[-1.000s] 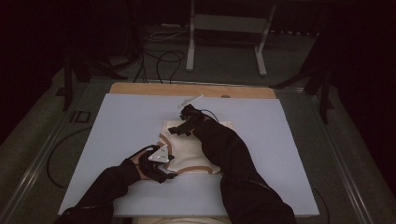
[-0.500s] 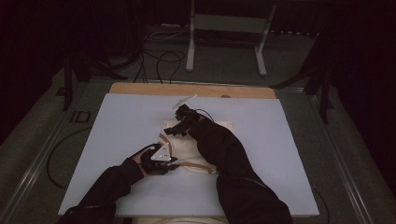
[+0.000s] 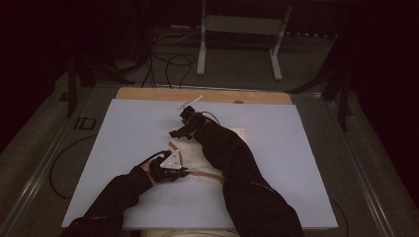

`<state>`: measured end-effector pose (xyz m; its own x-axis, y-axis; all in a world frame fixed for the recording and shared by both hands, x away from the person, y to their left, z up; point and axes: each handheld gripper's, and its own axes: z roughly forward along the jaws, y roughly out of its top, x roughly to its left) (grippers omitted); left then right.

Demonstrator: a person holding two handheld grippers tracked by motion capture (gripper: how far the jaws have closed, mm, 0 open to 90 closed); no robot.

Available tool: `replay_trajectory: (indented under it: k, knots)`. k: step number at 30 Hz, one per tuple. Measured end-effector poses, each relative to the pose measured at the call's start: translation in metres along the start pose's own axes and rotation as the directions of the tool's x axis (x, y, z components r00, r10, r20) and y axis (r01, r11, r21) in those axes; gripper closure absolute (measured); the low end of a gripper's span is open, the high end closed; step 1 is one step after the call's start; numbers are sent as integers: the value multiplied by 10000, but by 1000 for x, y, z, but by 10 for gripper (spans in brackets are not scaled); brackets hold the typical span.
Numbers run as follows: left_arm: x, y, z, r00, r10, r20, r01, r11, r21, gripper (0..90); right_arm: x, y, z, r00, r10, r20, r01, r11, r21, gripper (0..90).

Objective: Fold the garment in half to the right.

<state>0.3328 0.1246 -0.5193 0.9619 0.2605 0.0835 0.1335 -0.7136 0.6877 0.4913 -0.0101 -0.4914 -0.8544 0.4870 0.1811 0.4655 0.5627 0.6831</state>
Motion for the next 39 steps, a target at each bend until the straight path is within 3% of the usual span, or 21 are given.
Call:
replay_trajectory:
  k: [2, 4, 9, 14, 19, 21, 32, 33, 34, 36, 39]
  knots:
    - [0, 0, 0, 10000, 36, -20, -36, 10000, -13, 847, -2, 2, 5, 9996, -24, 295, 22, 10000, 78, 142]
    - [0, 0, 0, 10000, 18, -13, -18, 10000, -16, 847, -3, 2, 8, 9987, 291, 417, -292, 9996, 7, 143]
    - [-1, -1, -1, 10000, 65, -17, -65, 10000, -11, 847, -7, 1, 13, 9953, 514, 822, -507, 9987, -99, 262]
    - [0, -1, -1, 10000, 55, 8, -55, 10000, -3, 847, -10, 0, 21, 9932, 710, 920, -707, 9975, -61, 313]
    - [0, -1, -1, 10000, 44, 37, -44, 10000, -6, 848, -9, -1, 28, 9935, 444, 1052, -464, 9988, 164, 354]
    - [0, -1, 0, 10000, 54, 37, -54, 10000, -6, 848, -8, -2, 31, 9935, 392, 1065, -428, 9986, 325, 438]
    - [0, -1, 0, 10000, 57, 52, -57, 10000, 3, 849, 0, -2, 33, 9930, -306, 1141, 219, 9968, 771, 661]
    - [0, -1, 0, 10000, 52, 55, -52, 10000, 0, 849, 0, -2, 33, 9927, -333, 1163, 243, 9966, 784, 694]
    - [0, -1, 0, 10000, 56, 44, -56, 10000, -1, 849, -2, -2, 32, 9933, -245, 1133, 152, 9965, 826, 812]
    - [0, 0, 0, 10000, 49, 51, -49, 10000, -2, 849, -2, -2, 31, 9943, -230, 1039, 146, 9966, 812, 864]
    - [1, 0, -1, 10000, 27, 82, -27, 10000, 15, 853, -3, -2, 28, 9944, -294, 1017, 221, 9972, 719, 873]
